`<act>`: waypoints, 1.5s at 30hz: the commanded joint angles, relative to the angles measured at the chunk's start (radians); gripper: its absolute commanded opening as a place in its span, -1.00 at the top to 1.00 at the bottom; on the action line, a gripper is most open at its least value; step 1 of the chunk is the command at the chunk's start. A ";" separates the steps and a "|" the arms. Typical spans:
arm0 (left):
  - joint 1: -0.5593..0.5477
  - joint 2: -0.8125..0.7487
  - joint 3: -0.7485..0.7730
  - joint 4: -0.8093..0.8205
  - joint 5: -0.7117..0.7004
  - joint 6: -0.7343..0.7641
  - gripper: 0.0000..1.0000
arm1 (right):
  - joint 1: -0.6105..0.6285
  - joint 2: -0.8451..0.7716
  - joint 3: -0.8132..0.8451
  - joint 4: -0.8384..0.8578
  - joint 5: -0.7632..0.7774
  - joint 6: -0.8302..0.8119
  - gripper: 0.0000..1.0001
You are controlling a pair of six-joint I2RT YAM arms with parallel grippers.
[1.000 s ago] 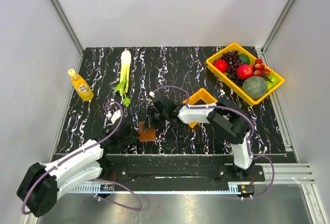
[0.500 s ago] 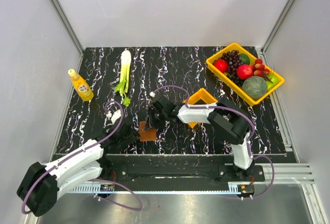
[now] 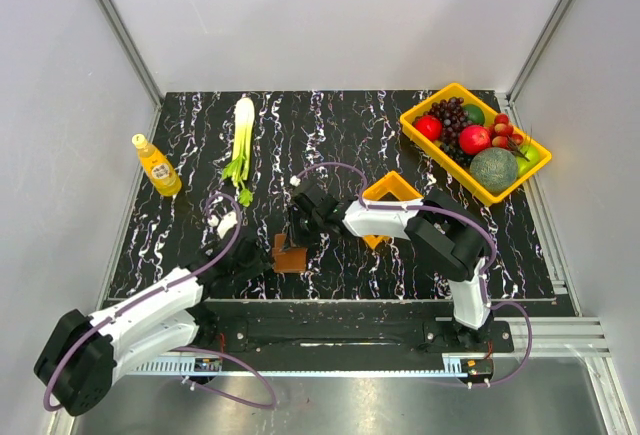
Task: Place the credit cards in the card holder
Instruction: Close the card holder at the center of the board.
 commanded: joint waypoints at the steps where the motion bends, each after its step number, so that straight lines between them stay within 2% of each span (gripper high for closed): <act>1: -0.003 -0.019 0.005 0.011 -0.005 0.030 0.10 | 0.009 -0.050 0.039 -0.054 0.042 -0.039 1.00; 6: -0.003 -0.025 0.008 0.060 0.022 0.056 -0.03 | 0.009 -0.038 0.029 -0.042 0.033 -0.030 1.00; 11: -0.011 0.097 0.034 0.054 0.015 0.095 -0.04 | 0.008 -0.031 0.025 -0.026 0.023 -0.027 1.00; 18: -0.072 0.213 0.132 -0.098 -0.113 0.112 -0.06 | 0.009 -0.033 0.022 -0.020 0.022 -0.025 1.00; 20: -0.084 0.223 0.155 -0.132 -0.128 0.113 -0.18 | 0.008 -0.038 0.020 -0.019 0.023 -0.022 1.00; 22: -0.117 0.223 0.180 -0.173 -0.168 0.098 -0.19 | 0.008 -0.039 0.020 -0.019 0.025 -0.022 1.00; 25: -0.134 0.242 0.224 -0.256 -0.226 0.081 -0.46 | 0.008 -0.041 0.017 -0.019 0.026 -0.024 1.00; 29: -0.137 0.268 0.234 -0.281 -0.235 0.066 -0.60 | 0.009 -0.044 0.012 -0.008 0.022 -0.022 0.99; 45: -0.150 0.354 0.266 -0.302 -0.242 0.029 -0.57 | 0.009 -0.116 -0.053 0.024 0.045 0.010 0.99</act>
